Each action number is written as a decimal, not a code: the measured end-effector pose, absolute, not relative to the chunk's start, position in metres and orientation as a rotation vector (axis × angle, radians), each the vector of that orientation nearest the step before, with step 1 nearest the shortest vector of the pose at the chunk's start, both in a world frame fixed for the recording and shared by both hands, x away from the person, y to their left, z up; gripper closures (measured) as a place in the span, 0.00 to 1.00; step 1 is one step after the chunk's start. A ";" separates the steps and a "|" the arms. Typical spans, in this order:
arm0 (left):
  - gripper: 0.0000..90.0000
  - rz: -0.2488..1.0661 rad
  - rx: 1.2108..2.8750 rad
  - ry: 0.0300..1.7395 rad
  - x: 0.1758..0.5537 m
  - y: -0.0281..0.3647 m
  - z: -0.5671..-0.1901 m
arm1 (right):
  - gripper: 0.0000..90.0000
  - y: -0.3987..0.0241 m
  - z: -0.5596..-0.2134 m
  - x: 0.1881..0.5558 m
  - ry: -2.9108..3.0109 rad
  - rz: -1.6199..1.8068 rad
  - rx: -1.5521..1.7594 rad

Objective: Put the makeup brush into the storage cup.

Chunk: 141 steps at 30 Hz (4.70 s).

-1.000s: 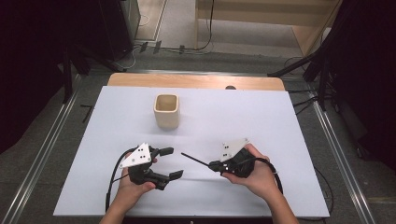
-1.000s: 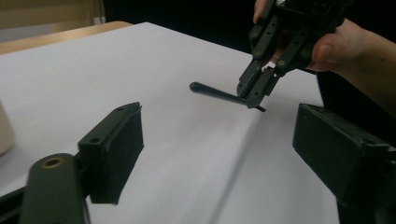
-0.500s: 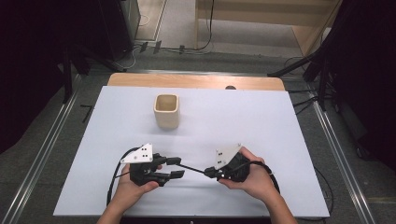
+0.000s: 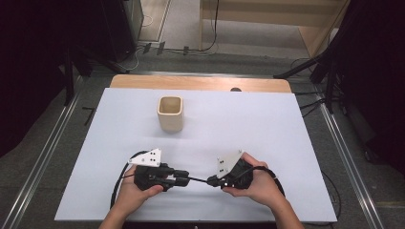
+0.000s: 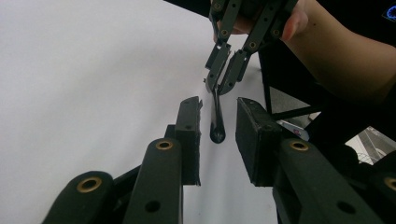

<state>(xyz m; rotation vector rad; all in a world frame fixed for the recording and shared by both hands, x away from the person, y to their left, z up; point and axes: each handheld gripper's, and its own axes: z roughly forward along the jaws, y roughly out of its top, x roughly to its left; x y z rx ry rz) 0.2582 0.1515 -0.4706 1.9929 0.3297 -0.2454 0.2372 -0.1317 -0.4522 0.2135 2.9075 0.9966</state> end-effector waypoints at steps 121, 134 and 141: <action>0.96 0.311 1.608 0.498 0.237 0.151 -0.472 | 0.49 -0.122 -0.476 0.232 1.671 2.171 1.862; 0.96 0.308 1.617 0.460 0.232 0.144 -0.473 | 0.59 -0.130 -0.482 0.237 1.608 2.242 1.940; 0.96 0.306 1.623 0.449 0.231 0.141 -0.474 | 0.67 -0.132 -0.486 0.239 1.618 2.295 1.991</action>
